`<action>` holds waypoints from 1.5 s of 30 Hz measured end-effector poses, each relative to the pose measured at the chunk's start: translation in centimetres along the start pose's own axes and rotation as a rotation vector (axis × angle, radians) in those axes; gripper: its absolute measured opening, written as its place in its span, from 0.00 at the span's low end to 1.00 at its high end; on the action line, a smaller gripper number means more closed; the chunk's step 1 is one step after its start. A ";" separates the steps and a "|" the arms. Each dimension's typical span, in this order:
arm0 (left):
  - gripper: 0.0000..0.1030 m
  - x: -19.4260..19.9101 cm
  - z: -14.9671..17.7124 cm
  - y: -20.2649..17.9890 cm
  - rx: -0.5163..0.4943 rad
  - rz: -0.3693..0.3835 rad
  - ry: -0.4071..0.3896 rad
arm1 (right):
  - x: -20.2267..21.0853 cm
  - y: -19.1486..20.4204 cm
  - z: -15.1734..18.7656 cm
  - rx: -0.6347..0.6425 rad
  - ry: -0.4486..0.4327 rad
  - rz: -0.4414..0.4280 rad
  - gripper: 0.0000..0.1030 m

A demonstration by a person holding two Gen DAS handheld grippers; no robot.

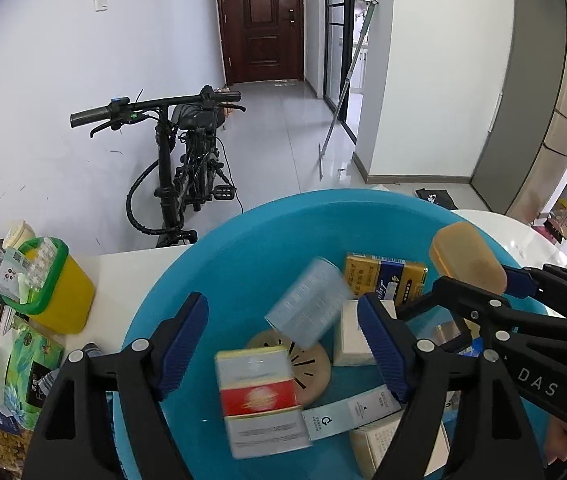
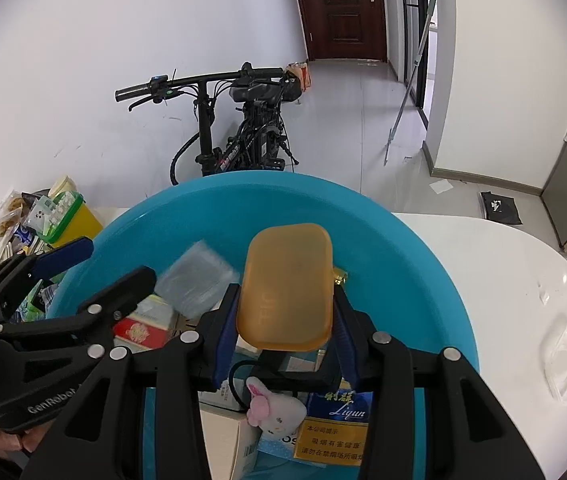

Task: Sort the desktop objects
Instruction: 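Lower both items into the basin and open both tools, then withdraw both tools up and back from the basin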

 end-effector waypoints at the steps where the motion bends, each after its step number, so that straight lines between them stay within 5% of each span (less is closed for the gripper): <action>1: 0.77 0.0 0.0 0.1 0.002 -0.003 -0.001 | 0.0 0.0 0.0 0.001 -0.001 0.002 0.40; 7: 0.77 -0.1 -0.1 0.6 0.012 -0.019 0.003 | -0.5 -0.2 0.0 -0.011 0.012 0.000 0.42; 11: 0.77 0.0 -0.2 0.6 0.011 -0.021 -0.001 | -0.6 -0.4 -0.1 -0.016 0.010 0.006 0.59; 23: 0.77 0.4 -0.5 1.1 0.019 -0.050 -0.023 | 0.0 -0.7 -0.6 -0.021 -0.015 0.015 0.60; 30: 0.79 2.8 -1.7 1.8 0.046 -0.049 -0.137 | 2.3 -1.1 -2.1 -0.027 -0.127 0.045 0.69; 34: 0.85 5.4 -2.8 2.5 0.070 -0.105 -0.251 | 4.4 -1.2 -2.9 -0.031 -0.217 0.062 0.81; 41: 0.87 9.9 -4.3 2.1 0.056 -0.063 -0.455 | 8.2 -1.4 -4.7 -0.038 -0.403 0.083 0.96; 43: 0.99 11.5 -4.6 1.8 0.037 -0.062 -0.532 | 9.5 -1.6 -5.1 -0.047 -0.462 0.084 1.00; 45: 1.00 12.8 -4.9 1.4 0.003 -0.076 -0.582 | 10.4 -2.0 -5.4 -0.052 -0.495 0.078 1.00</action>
Point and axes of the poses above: each gripper's, at about its wrist camera, not at the fingertips, and x roughly against the way its jaws point, y to its left, z to its underside, the point moved 9 cm from there along -x, roughly the way its jaws point, and after that the axes turned 10 degrees about z, right-handed, at the moved point
